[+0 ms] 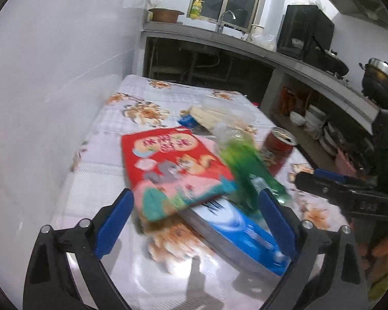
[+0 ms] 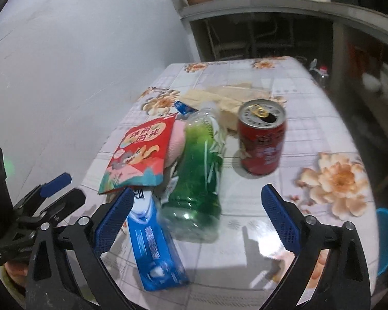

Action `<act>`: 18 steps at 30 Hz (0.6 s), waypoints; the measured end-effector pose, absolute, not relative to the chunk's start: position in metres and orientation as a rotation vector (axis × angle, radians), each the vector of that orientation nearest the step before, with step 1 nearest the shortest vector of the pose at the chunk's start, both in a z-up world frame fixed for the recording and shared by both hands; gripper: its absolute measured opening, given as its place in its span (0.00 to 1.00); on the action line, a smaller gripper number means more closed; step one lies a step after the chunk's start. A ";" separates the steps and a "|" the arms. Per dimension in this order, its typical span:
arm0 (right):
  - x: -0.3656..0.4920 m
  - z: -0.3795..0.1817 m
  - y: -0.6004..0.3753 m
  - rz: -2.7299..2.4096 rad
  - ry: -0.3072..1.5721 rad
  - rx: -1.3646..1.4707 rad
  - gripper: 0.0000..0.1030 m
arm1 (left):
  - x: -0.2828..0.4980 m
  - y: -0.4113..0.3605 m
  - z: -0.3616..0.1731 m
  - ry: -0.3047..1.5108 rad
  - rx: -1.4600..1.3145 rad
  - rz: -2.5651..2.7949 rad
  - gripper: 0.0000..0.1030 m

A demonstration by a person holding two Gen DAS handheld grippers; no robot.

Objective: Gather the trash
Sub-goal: 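Move the left tool to the red snack bag while the right tool approaches the green bottle, then grasp the red snack bag with the left tool while the right tool grasps the green bottle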

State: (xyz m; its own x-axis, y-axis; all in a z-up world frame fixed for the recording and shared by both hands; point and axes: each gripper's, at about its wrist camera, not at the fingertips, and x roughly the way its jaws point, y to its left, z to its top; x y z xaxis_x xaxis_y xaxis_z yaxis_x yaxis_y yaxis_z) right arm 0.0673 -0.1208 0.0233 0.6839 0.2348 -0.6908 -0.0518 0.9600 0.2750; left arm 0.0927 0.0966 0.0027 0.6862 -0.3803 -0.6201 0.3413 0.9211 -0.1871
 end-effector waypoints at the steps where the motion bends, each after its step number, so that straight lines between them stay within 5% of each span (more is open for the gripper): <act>1: 0.069 0.023 -0.119 0.165 0.805 0.245 0.90 | 0.104 0.102 -0.001 0.729 -0.075 -0.394 0.88; 11: 0.098 0.005 -0.118 0.166 0.878 0.293 0.79 | 0.197 0.136 -0.056 1.031 -0.393 -0.417 0.82; 18: 0.116 -0.012 -0.113 0.182 0.939 0.321 0.63 | 0.222 0.149 -0.075 1.090 -0.613 -0.472 0.61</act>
State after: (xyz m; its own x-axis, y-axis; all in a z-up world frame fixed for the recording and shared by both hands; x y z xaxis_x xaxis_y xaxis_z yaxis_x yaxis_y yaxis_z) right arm 0.1160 -0.1132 -0.0124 0.5801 0.2908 -0.7608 -0.0144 0.9376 0.3474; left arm 0.2217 0.1488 -0.0751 0.3933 -0.6307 -0.6690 0.0563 0.7428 -0.6672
